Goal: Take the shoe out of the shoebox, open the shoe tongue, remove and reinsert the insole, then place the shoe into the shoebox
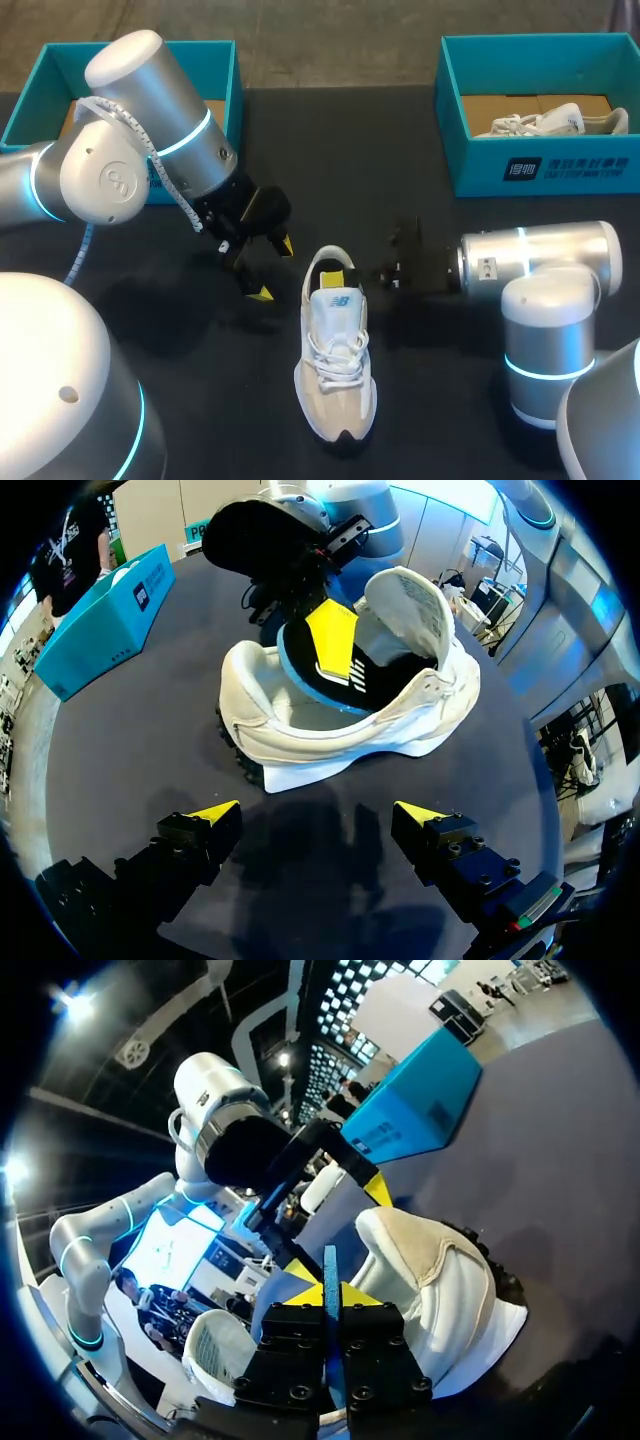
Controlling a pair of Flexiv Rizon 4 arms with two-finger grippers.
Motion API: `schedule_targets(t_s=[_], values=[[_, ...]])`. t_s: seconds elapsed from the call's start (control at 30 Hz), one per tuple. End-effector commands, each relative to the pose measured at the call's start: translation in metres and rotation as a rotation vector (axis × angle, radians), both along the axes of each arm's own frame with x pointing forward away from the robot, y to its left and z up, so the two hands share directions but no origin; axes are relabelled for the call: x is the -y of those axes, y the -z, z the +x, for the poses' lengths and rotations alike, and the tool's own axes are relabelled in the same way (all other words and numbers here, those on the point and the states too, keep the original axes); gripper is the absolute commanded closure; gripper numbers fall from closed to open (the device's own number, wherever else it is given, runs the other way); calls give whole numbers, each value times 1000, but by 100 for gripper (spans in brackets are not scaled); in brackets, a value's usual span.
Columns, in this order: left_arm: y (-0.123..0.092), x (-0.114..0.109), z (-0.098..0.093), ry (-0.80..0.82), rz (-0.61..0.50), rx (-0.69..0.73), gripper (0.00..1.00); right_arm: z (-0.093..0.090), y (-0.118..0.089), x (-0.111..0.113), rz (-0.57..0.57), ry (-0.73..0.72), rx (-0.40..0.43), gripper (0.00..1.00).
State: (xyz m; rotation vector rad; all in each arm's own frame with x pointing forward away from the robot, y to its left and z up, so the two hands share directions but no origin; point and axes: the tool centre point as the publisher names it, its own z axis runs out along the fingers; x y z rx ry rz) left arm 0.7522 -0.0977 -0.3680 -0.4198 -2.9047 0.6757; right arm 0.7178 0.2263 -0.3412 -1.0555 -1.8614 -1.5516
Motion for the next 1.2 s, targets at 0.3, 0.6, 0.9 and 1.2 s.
schedule_targets(t_s=[0.3,0.6,0.9,1.2], values=[[0,0,0,0,2,1,0,-12,5,-1,-33,-2,-51,100],[0,0,0,0,2,1,0,-6,4,-1,-17,-10,-27,100],[0,0,0,0,2,1,0,4,-8,-3,-34,-23,24,69],[0,0,0,0,2,1,0,4,-13,-2,-51,-16,50,68]])
